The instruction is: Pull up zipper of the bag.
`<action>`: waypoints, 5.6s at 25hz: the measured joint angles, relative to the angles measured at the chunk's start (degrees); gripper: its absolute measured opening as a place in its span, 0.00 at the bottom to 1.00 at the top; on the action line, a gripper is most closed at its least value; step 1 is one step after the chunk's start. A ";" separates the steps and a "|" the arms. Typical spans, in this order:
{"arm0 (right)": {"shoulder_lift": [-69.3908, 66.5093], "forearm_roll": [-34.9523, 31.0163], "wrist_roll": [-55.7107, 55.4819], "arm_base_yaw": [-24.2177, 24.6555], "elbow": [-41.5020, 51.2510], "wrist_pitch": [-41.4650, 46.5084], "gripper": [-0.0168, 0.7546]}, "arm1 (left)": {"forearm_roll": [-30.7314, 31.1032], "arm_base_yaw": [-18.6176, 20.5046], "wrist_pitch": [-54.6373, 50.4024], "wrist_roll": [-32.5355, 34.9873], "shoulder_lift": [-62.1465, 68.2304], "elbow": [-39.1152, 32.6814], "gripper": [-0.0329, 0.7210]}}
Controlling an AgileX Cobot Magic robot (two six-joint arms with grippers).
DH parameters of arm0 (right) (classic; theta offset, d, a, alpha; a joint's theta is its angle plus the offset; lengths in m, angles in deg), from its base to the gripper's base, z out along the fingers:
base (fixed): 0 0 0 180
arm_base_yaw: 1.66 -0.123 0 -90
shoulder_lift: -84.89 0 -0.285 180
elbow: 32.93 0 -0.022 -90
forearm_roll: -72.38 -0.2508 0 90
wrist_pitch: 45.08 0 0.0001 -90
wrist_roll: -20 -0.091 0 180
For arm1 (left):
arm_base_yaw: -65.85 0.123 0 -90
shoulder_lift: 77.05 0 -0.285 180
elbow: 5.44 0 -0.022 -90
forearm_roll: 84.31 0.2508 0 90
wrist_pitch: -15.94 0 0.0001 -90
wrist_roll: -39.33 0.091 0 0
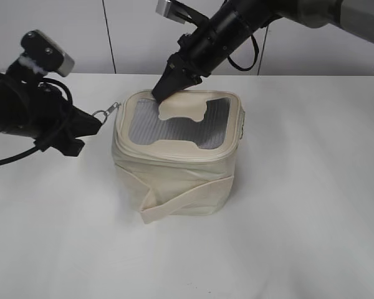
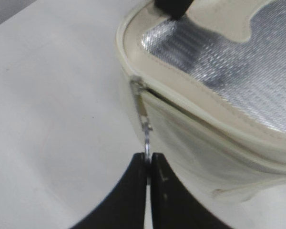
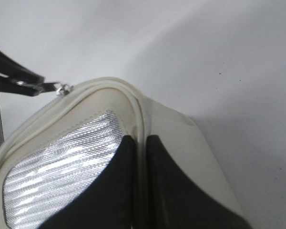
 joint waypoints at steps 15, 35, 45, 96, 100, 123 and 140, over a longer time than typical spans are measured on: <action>0.00 -2.48 -3.48 -1.03 0.67 0.17 0.08 | 1.94 -5.65 -8.11 -13.00 -10.72 -10.89 0.03; 0.00 -2.58 -6.26 -0.46 0.67 0.17 0.08 | -4.55 -26.08 2.09 -15.67 -0.19 -4.03 0.04; 0.00 -2.51 -6.71 -0.32 0.67 0.17 0.08 | -0.20 -26.08 -0.62 -23.40 1.39 -1.90 0.08; 38.99 -31.90 40.39 21.93 73.62 -24.26 0.53 | 40.68 -13.68 -42.67 -45.13 37.45 69.07 0.42; 38.87 -31.77 40.45 21.65 73.62 -24.03 0.52 | 41.24 -13.68 -42.27 -45.85 37.62 69.26 0.23; 36.91 -28.07 42.61 15.24 73.62 -35.93 0.51 | 42.08 -13.74 -41.89 -46.28 38.09 69.90 0.10; 30.47 -31.89 43.86 10.92 69.31 -40.61 0.38 | 42.14 -13.74 -41.76 -46.32 38.09 69.90 0.10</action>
